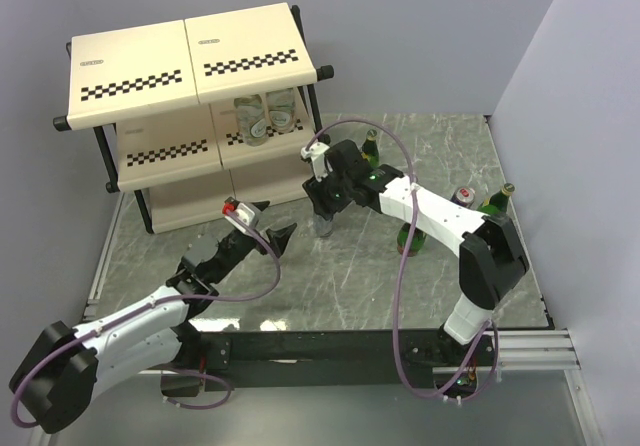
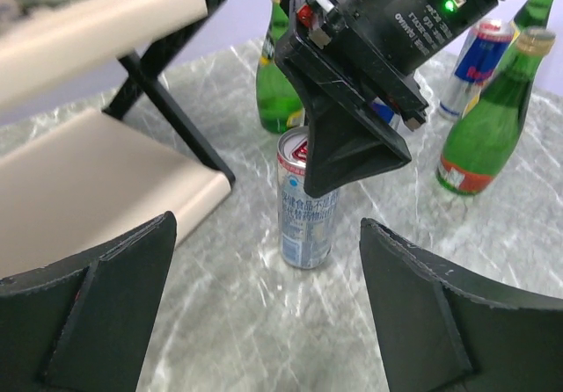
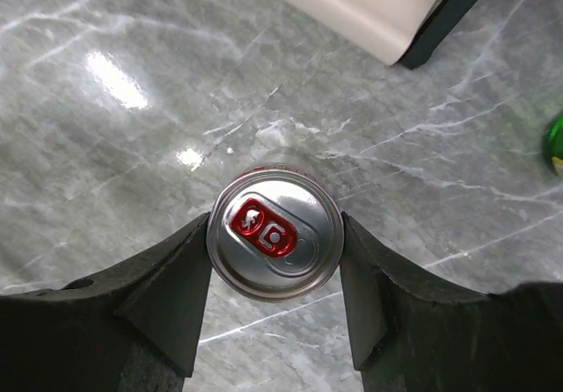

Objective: Place and organize the beverage onto the shelf
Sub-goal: Pick up the drink from the center of the board.

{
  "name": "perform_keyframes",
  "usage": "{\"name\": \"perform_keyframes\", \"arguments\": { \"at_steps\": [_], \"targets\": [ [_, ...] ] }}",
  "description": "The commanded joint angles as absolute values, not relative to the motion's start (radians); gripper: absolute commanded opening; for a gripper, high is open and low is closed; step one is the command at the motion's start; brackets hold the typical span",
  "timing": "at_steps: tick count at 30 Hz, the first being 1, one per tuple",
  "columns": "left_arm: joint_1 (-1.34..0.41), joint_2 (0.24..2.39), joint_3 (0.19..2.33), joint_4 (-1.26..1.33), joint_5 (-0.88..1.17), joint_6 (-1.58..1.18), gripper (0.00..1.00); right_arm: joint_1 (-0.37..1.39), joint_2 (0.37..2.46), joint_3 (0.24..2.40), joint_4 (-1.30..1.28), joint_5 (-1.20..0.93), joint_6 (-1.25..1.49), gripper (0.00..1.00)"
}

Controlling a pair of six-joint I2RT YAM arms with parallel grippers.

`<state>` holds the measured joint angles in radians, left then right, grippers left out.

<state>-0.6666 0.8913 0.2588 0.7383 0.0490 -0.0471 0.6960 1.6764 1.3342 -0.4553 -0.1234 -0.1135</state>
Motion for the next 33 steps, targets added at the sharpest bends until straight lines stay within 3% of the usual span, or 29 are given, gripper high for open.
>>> {"name": "perform_keyframes", "arguments": {
  "at_steps": [1, 6, 16, 24, 33],
  "targets": [
    [-0.67, 0.867, 0.239, 0.729, 0.034, -0.086, 0.91, 0.707, 1.681, 1.368, -0.383, -0.121, -0.132, 0.04],
    [-0.67, 0.876, 0.232, 0.744, 0.06, -0.092, 0.91, 0.71, 1.68, 1.367, -0.382, -0.135, -0.138, 0.03],
    [-0.67, 1.112, 0.299, 0.854, 0.187, -0.045, 0.91, 0.733, 1.551, 1.44, -0.501, -0.346, -0.211, 0.0],
    [-0.67, 1.196, 0.35, 0.874, 0.206, -0.021, 0.9, 0.75, 1.539, 1.466, -0.532, -0.367, -0.21, 0.0],
    [-0.67, 1.282, 0.321, 1.071, 0.149, -0.04, 0.87, 0.749, 1.568, 1.508, -0.528, -0.368, -0.129, 0.0]
  ]
}}
